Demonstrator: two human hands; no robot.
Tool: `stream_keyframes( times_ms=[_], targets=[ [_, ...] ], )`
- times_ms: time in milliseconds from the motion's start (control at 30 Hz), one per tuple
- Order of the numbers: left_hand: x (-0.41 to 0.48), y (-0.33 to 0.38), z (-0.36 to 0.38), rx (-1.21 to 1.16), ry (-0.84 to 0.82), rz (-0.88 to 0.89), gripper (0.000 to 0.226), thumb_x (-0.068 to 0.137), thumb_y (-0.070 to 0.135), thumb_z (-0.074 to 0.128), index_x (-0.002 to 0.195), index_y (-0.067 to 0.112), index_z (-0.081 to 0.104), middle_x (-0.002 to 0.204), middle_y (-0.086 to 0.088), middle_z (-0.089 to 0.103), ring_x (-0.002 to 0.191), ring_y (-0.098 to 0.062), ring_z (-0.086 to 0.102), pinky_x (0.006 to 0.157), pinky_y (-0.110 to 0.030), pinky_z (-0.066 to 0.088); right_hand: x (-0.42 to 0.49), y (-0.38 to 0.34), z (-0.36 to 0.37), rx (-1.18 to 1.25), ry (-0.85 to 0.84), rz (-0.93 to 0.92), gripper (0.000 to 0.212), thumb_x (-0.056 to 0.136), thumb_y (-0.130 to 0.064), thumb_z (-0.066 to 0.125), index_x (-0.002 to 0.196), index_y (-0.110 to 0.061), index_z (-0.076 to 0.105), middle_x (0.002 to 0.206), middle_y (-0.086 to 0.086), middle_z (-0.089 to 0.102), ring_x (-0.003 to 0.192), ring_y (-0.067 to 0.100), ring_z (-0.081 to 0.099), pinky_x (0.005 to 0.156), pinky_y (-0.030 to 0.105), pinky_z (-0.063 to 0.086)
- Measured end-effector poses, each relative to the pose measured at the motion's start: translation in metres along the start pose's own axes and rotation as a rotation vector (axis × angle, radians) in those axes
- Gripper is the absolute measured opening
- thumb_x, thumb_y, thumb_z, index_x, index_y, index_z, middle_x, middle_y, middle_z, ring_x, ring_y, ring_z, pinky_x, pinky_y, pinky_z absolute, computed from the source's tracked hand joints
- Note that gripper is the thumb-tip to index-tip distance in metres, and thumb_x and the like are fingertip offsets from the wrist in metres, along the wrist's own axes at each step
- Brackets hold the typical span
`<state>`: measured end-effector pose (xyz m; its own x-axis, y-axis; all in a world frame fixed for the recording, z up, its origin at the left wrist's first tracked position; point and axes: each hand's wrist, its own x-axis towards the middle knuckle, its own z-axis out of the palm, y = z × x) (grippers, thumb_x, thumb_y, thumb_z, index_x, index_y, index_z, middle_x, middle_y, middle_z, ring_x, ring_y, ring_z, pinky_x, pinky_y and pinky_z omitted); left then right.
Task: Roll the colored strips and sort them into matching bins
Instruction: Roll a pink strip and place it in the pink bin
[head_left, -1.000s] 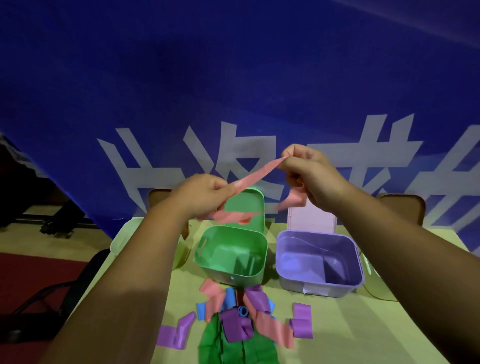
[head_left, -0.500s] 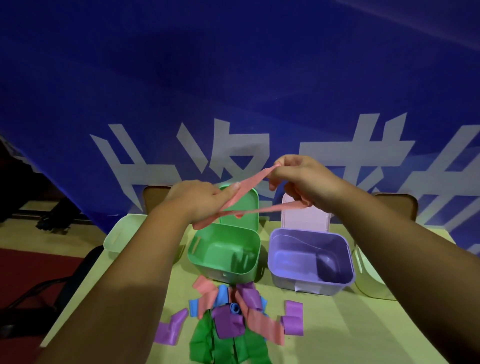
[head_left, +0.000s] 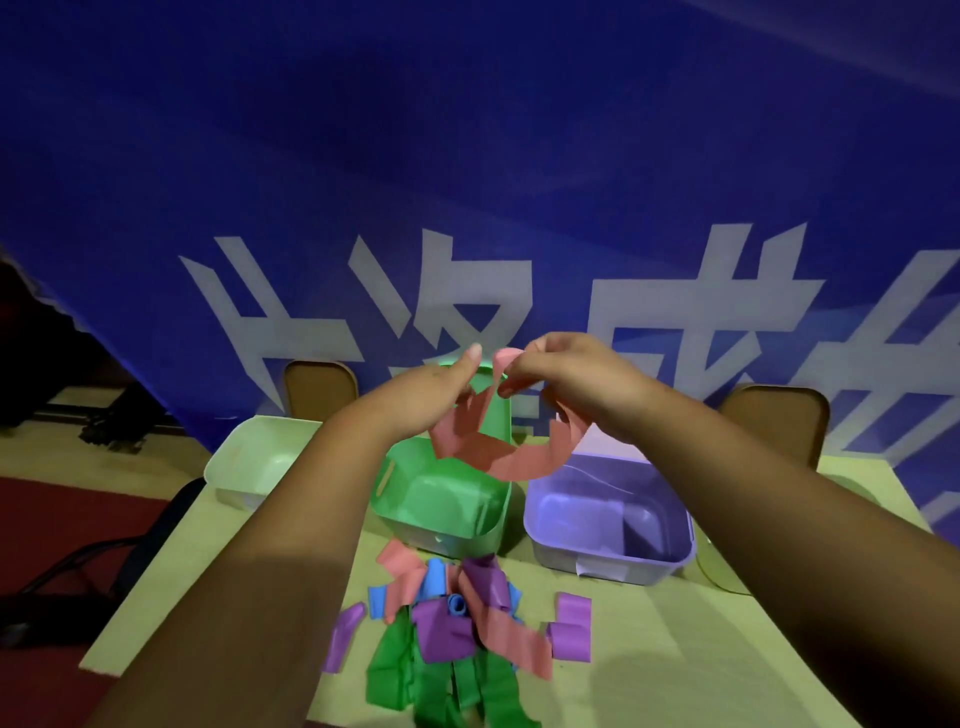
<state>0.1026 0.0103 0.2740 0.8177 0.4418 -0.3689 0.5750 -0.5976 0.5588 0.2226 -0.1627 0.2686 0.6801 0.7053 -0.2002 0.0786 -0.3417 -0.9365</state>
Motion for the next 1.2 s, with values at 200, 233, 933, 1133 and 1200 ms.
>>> stream_keyframes(
  times_ms=[200,233,933,1133,1200],
  targets=[
    [-0.007,0.014,0.013,-0.349,0.137,0.156,0.054,0.112,0.064,0.033,0.113,0.037,0.08,0.108,0.009,0.081,0.103,-0.014,0.075,0.101,-0.044,0.06,0.002,0.005,0.005,0.124,0.041,-0.028,0.046,0.071,-0.039,0.088,0.108,-0.022,0.068,0.083,0.0,0.071,0.069,0.016,0.061,0.067,0.038,0.049],
    [-0.007,0.018,0.013,-0.426,0.162,0.145,0.056,0.112,0.063,0.035,0.104,0.034,0.082,0.102,0.007,0.082,0.102,-0.019,0.077,0.097,-0.045,0.062,0.001,0.006,0.005,0.12,0.044,-0.047,0.046,0.073,-0.037,0.087,0.112,-0.024,0.068,0.089,-0.001,0.074,0.073,0.016,0.064,0.069,0.037,0.05],
    [-0.016,0.033,-0.01,-0.376,0.352,0.291,0.015,0.099,0.015,0.076,0.105,0.025,0.085,0.094,0.007,0.082,0.091,-0.015,0.076,0.082,-0.032,0.065,-0.015,0.002,0.007,-0.145,0.105,-0.184,0.03,0.092,-0.039,0.063,0.121,-0.031,0.058,0.091,-0.005,0.075,0.075,0.016,0.074,0.072,0.045,0.066],
    [-0.01,0.028,-0.034,-0.256,0.395,0.373,0.011,0.095,0.019,0.082,0.101,0.029,0.084,0.082,0.013,0.078,0.075,-0.004,0.07,0.081,-0.037,0.063,-0.001,-0.016,0.019,-0.353,0.107,-0.29,0.007,0.096,-0.035,0.064,0.098,-0.04,0.06,0.104,-0.007,0.061,0.09,0.006,0.059,0.071,0.029,0.045],
    [-0.009,0.025,-0.043,-0.226,0.411,0.406,0.009,0.096,0.021,0.082,0.099,0.029,0.084,0.083,0.014,0.078,0.076,0.0,0.07,0.076,-0.026,0.06,0.006,-0.022,0.024,-0.362,0.117,-0.306,0.003,0.095,-0.036,0.065,0.095,-0.038,0.064,0.104,-0.003,0.057,0.092,0.011,0.059,0.075,0.032,0.046]
  ],
)
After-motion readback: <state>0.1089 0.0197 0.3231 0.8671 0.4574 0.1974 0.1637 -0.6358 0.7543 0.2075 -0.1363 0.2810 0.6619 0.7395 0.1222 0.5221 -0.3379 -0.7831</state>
